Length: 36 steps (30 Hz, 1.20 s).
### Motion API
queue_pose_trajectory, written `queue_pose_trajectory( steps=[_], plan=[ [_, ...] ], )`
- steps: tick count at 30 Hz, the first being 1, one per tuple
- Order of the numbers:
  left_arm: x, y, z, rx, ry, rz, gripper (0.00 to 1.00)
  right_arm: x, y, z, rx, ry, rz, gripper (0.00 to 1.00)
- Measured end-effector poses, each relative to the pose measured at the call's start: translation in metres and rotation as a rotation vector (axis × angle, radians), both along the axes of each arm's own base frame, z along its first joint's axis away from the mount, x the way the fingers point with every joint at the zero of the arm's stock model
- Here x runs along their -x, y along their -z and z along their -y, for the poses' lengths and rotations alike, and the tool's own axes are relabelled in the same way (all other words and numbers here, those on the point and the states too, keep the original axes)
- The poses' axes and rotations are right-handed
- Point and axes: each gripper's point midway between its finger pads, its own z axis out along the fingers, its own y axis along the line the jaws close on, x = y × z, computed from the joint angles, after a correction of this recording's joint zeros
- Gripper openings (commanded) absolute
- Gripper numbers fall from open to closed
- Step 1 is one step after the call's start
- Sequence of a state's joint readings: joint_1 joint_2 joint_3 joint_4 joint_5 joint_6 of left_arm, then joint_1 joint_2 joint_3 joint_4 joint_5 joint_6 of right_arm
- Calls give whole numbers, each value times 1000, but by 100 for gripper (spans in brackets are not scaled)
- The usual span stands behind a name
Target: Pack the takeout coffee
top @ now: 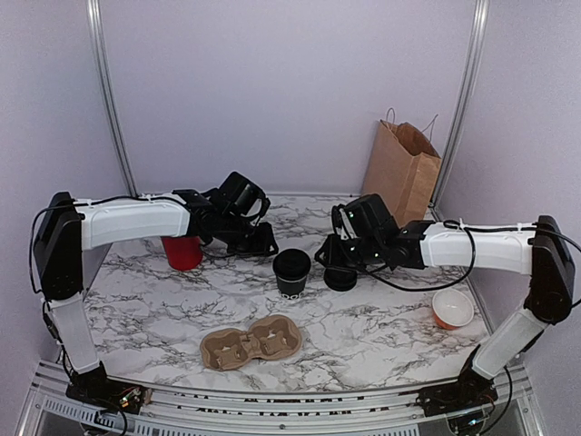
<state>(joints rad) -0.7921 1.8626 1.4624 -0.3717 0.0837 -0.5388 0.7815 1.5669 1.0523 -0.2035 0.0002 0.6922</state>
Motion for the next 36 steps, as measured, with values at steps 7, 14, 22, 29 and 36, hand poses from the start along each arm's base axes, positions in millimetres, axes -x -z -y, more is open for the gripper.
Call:
queue_pose_trajectory(
  steps=[7, 14, 22, 29, 36],
  plan=[
    [-1, -3, 1, 16, 3, -3, 39, -11, -6, 5, -38, -64, 9, 23],
    [18, 7, 0, 73, 27, -66, 42, -11, -1, -2, -69, -152, -2, 23],
    [23, 8, 6, 140, 29, -86, 43, -9, 21, -10, -62, -208, -48, 22],
    [23, 7, 8, 151, 32, -85, 43, -14, 22, -13, -65, -210, -45, 22],
    [22, 10, 8, 145, 38, -81, 38, -21, 13, -16, -74, -202, -17, 22]
  ],
)
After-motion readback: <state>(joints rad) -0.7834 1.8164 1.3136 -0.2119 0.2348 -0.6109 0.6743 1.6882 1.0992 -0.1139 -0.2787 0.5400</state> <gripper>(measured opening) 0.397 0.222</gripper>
